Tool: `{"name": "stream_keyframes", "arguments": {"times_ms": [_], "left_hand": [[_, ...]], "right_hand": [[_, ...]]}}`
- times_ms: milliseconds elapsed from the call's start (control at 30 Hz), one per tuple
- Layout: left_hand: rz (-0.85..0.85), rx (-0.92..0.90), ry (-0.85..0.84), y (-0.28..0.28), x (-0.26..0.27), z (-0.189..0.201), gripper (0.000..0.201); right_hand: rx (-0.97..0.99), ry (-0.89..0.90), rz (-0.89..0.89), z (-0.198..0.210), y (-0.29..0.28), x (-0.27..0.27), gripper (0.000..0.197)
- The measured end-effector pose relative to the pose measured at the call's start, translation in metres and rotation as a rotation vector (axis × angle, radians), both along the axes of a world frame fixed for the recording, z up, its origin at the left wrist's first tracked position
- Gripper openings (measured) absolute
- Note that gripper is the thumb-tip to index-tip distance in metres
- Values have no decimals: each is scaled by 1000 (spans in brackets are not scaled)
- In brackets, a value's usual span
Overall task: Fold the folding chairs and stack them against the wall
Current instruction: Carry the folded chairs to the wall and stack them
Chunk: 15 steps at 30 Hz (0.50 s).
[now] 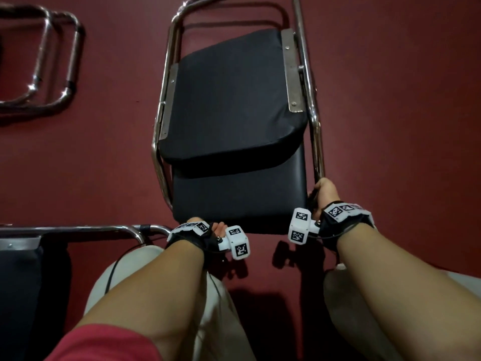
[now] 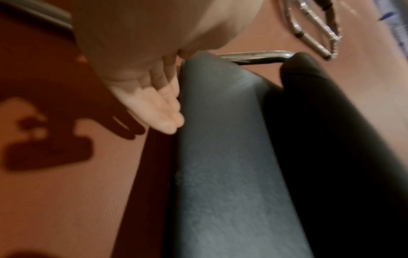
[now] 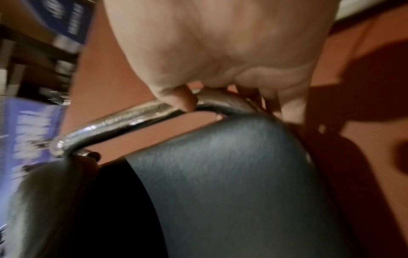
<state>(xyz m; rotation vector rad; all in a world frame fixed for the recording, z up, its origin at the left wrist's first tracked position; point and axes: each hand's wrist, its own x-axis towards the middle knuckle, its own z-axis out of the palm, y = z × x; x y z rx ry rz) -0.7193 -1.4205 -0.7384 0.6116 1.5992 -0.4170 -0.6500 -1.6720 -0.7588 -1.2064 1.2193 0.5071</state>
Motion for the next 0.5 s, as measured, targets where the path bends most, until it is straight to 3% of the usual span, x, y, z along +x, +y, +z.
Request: {"name": "stream_keyframes", "arguments": {"times_ms": [67, 167, 233, 300, 367, 433, 500], "left_hand": [[-107, -18, -57, -11, -2, -2, 43], [-446, 82, -121, -36, 0, -10, 46], [-855, 188, -130, -45, 1, -14, 57], [-1477, 355, -94, -46, -4, -11, 91], [-1710, 402, -26, -44, -8, -11, 111], [-1642, 420, -33, -41, -8, -43, 94], [-1440, 235, -64, -38, -12, -73, 61]], "right_hand": [[-33, -22, 56, 11, -8, 4, 22], [-9, -55, 109, 24, -18, 8, 20], [33, -73, 137, 28, -23, 9, 16], [51, -82, 197, 34, -27, 10, 12], [76, -83, 264, 34, -31, 12, 12], [100, -72, 323, 34, -35, 13, 18], [123, -73, 344, 31, -38, 12, 15]]}}
